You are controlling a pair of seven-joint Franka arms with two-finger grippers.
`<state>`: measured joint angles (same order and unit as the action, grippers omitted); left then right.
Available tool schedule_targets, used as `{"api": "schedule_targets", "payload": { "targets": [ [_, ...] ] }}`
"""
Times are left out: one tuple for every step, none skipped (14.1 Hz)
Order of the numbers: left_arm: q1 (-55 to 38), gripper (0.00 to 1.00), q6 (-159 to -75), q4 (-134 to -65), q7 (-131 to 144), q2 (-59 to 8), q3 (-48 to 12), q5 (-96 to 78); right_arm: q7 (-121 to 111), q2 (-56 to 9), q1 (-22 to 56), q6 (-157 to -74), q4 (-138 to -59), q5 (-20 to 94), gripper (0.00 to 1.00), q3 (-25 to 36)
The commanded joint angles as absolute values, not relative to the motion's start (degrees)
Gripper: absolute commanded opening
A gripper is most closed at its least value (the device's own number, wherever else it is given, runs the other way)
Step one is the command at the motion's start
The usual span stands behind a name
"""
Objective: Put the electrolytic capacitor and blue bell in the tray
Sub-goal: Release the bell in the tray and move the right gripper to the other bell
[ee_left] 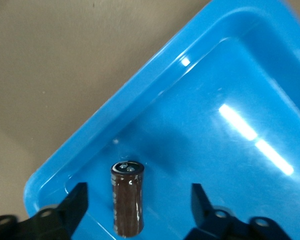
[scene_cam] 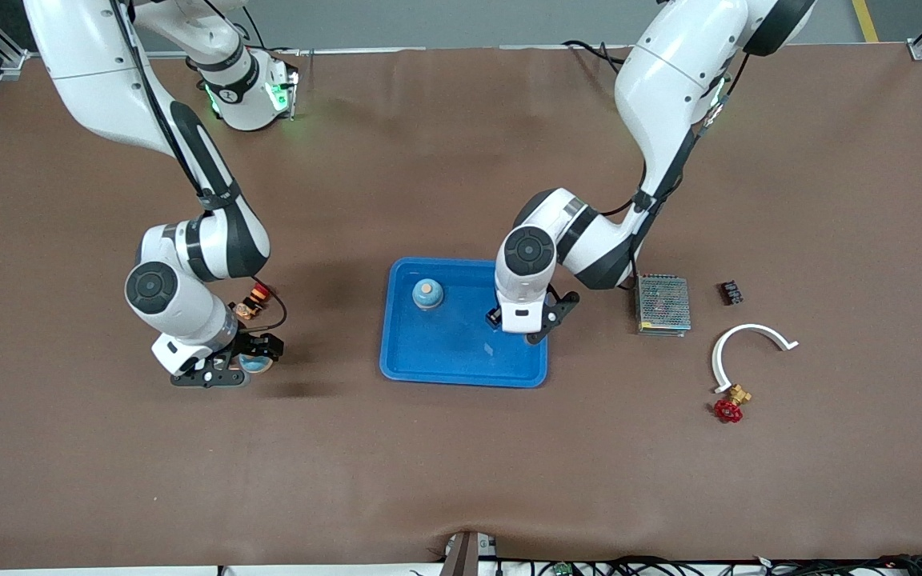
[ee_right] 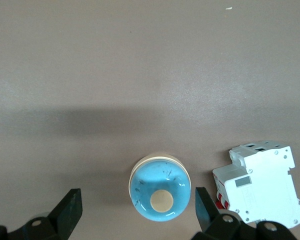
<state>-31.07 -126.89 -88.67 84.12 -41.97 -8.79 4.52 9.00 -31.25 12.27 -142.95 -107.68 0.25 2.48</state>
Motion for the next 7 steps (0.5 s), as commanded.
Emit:
{"api": "schedule_targets", "payload": {
  "targets": [
    [-30.5,1.0,-120.6,-87.2,81.0,-37.3,-8.4,6.3,8.7,-30.8,11.1,-145.6,-110.1,-0.8,1.0,1.5],
    [-30.0,1.0,-118.1,-86.1,79.0,-36.2,-8.4,6.3,8.7,-31.2,11.1,-146.2,-110.2,-0.8,1.0,1.5],
    [-28.8,1.0,-115.8,-85.3,76.2,-34.8,-8.3,6.2,8.7,-31.7,11.1,-146.7,-110.2,-0.8,1.0,1.5],
    [-27.3,1.0,-113.8,-85.2,73.0,-33.2,-8.3,6.2,8.7,-32.3,11.1,-147.6,-110.3,-0.8,1.0,1.5],
    [-25.6,1.0,-112.0,-85.3,69.3,-31.6,-8.4,6.2,8.7,-32.7,11.0,-148.4,-110.7,-0.9,1.0,1.5],
    [-24.1,1.0,-110.0,-85.3,65.7,-30.4,-8.4,6.2,8.7,-33.0,11.0,-149.5,-110.7,-0.9,1.0,1.5],
    [-22.0,1.0,-107.9,-85.3,61.9,-29.1,-8.4,6.2,8.6,-33.4,10.8,-149.8,-110.7,-0.9,1.0,1.5]
  ]
}}
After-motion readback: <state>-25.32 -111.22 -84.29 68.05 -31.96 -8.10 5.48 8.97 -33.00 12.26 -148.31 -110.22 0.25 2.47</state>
